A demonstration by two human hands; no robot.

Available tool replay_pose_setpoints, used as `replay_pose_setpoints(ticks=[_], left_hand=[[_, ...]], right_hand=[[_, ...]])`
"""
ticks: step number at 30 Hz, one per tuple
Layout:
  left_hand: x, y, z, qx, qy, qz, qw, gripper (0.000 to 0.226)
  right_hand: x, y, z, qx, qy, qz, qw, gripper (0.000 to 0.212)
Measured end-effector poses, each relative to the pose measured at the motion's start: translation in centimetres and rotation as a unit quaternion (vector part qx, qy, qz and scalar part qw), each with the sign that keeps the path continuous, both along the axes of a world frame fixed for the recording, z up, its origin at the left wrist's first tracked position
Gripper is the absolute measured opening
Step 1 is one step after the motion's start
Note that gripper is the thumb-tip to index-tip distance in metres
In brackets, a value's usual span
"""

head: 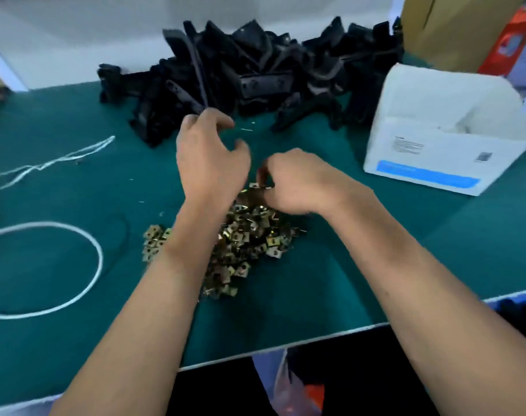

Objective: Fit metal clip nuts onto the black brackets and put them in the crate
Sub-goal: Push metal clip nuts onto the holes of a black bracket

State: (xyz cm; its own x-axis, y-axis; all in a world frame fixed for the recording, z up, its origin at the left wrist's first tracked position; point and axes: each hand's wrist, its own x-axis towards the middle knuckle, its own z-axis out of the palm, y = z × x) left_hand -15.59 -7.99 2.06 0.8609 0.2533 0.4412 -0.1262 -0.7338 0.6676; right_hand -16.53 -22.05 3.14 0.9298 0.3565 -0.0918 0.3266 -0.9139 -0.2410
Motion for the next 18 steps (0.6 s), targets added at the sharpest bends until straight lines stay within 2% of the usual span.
replay_pose_setpoints(ticks=[2, 3, 4, 6, 9, 11, 14, 18], left_hand=[[1.8, 4.3, -0.6, 0.059, 0.047, 0.055, 0.996, 0.03], [2.9, 6.1, -0.9, 0.088, 0.067, 0.079, 0.991, 0.035], [3.9, 7.7, -1.2, 0.114, 0.087, 0.097, 0.985, 0.041], [6.0, 10.1, -1.7, 0.146, 0.136, 0.105, 0.974, 0.06], [8.2, 11.1, -2.3, 0.126, 0.202, 0.063, 0.969, 0.083], [8.7, 10.8, -2.8, 0.13, 0.178, 0.056, 0.974, 0.075], [8.7, 10.3, -3.1, 0.127, 0.094, 0.089, 0.983, 0.056], [9.5, 10.3, -2.8, 0.042, 0.089, 0.155, 0.983, 0.068]], right_hand=[[1.5, 2.7, 0.4, -0.037, 0.044, 0.026, 0.998, 0.061], [2.0, 3.7, 0.7, -0.039, 0.071, 0.034, 0.996, 0.065], [2.5, 4.5, 0.9, -0.036, 0.1, 0.043, 0.993, 0.062], [3.4, 5.3, 0.9, -0.008, 0.145, 0.061, 0.988, 0.042], [4.4, 5.3, 0.8, 0.036, 0.179, 0.091, 0.979, 0.019], [4.7, 5.1, 0.7, 0.065, 0.181, 0.096, 0.976, 0.012], [4.9, 4.2, 0.2, 0.12, 0.159, 0.098, 0.975, 0.007], [5.0, 2.6, -1.0, 0.201, 0.131, 0.078, 0.968, 0.01]])
